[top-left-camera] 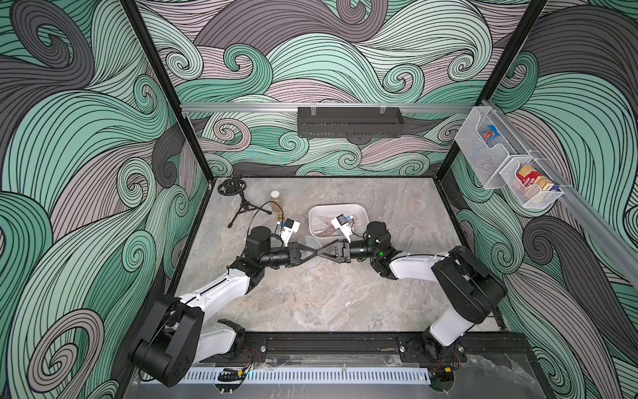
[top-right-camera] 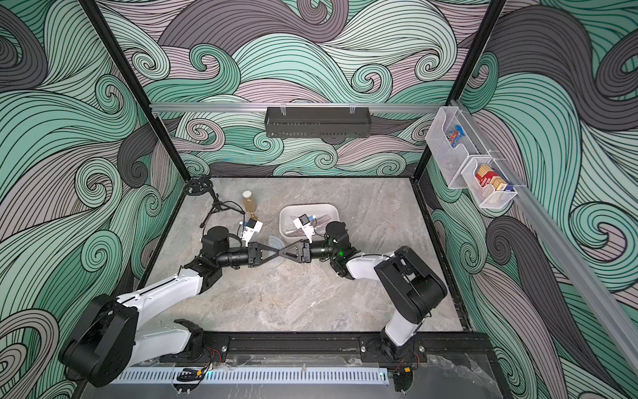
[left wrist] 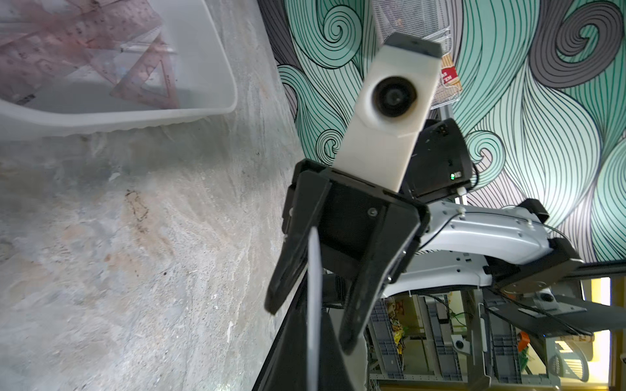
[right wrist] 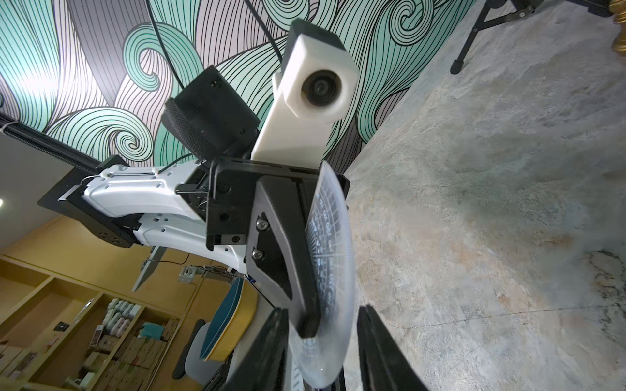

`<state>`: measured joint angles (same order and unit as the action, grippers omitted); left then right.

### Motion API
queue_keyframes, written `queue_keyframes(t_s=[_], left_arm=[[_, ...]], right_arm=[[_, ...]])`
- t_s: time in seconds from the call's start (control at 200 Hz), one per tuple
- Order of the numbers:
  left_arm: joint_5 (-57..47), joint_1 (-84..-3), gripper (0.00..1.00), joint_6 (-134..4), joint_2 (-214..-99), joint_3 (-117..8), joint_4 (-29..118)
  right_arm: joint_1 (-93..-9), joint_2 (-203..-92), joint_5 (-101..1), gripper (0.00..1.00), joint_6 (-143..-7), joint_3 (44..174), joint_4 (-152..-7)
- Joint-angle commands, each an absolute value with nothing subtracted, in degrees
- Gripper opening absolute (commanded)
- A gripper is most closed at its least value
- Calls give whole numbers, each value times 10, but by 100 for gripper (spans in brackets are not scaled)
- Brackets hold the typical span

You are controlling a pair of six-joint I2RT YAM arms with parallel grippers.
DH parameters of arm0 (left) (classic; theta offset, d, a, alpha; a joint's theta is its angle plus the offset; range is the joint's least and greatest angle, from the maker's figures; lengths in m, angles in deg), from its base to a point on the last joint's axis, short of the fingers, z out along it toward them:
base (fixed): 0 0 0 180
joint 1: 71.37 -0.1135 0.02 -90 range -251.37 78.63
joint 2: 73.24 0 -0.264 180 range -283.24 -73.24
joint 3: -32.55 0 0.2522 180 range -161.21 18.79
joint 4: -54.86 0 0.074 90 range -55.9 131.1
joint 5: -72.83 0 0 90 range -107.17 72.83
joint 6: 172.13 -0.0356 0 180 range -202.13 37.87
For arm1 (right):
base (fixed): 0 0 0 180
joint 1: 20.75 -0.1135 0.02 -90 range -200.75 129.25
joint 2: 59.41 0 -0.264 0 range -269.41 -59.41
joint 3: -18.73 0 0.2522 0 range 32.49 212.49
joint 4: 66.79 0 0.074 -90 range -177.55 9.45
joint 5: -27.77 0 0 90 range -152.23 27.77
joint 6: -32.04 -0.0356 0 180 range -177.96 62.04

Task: Put the scattered rulers into the storage box
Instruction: Pick up the ruler from the center of the board.

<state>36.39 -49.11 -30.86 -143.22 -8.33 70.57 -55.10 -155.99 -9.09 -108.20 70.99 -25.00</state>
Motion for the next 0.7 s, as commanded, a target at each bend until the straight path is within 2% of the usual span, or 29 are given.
queue_keyframes(t_s=[0.0,0.095,0.2,0.225,0.28,0.305,0.335,0.37,0.425,0.555,0.695], left_arm=[[395,-492,0,-290,-1435,-78,765],[401,-493,0,-290,-1438,-78,770],[389,-493,0,-318,-1441,-90,728],[377,-494,11,-336,-1443,-102,692],[346,-495,46,-386,-1451,-137,600],[331,-498,59,-412,-1457,-157,557],[308,-500,68,-439,-1462,-180,514],[276,-502,73,-468,-1470,-206,461],[233,-508,76,-501,-1481,-234,413],[152,-513,77,-550,-1492,-279,354],[113,-516,77,-573,-1496,-281,343]], right_arm=[[-548,-1576,-61,25,-1139,719,-172],[-546,-1584,-61,8,-1166,721,-135],[-539,-1588,-66,1,-1157,729,-145],[-535,-1588,-70,1,-1141,734,-167],[-522,-1590,-87,0,-1084,750,-250],[-513,-1591,-100,0,-1049,762,-296],[-503,-1593,-126,0,-996,778,-364],[-492,-1598,-165,0,-938,807,-448],[-475,-1615,-228,0,-870,850,-544],[-449,-1673,-336,0,-797,937,-631],[-439,-1734,-395,0,-747,1026,-704]])
